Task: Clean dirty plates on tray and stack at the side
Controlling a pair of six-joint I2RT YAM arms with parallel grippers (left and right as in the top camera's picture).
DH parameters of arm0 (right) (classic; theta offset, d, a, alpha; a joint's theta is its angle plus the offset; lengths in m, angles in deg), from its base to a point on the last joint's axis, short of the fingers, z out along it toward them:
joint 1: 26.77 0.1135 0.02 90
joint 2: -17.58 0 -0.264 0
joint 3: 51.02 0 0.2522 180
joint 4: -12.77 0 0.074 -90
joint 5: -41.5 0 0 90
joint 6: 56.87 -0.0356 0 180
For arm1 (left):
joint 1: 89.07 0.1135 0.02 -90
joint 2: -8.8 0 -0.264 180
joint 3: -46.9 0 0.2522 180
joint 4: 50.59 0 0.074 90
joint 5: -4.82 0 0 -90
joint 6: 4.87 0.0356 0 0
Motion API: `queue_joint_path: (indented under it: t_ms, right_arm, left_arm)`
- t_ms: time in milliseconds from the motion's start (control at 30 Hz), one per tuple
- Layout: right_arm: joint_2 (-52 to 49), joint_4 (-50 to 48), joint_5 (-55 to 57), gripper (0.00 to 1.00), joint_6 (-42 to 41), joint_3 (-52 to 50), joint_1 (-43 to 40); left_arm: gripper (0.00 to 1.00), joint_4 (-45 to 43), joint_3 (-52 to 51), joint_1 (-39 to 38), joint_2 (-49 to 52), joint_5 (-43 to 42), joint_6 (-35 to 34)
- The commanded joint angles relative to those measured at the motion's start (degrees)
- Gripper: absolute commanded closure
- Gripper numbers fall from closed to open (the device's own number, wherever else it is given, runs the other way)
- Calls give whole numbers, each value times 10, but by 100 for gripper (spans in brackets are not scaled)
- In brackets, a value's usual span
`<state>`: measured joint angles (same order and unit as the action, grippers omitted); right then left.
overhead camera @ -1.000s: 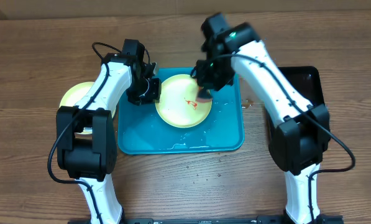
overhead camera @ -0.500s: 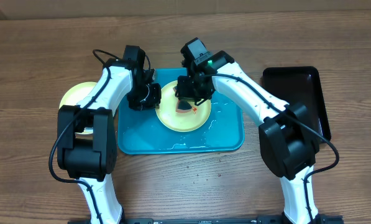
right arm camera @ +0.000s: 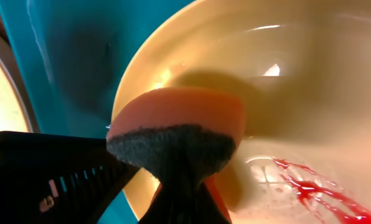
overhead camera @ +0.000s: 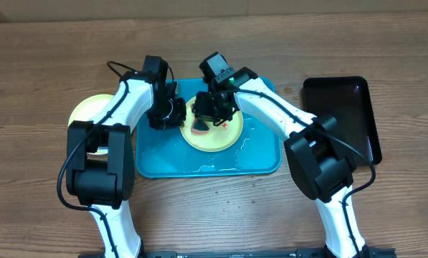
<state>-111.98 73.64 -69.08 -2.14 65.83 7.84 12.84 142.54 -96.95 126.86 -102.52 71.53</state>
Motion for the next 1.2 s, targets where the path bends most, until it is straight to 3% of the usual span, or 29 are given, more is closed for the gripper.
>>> queue_joint_path:
  t_ms: [0, 300, 767, 1167]
  right_arm:
    - [-19, -5, -25, 96, -25, -3, 1]
    - [-24, 7, -35, 96, -23, -4, 0]
    - [-24, 84, 81, 96, -2, 5, -28]
    - [-24, 173, 169, 96, 89, 84, -61]
  left_arm:
    - [96, -8, -5, -3, -10, -3, -10]
    - [96, -57, -60, 39, -10, -102, 71]
    - [96, -53, -64, 68, -10, -95, 78]
    - [96, -51, -64, 68, -10, -95, 78]
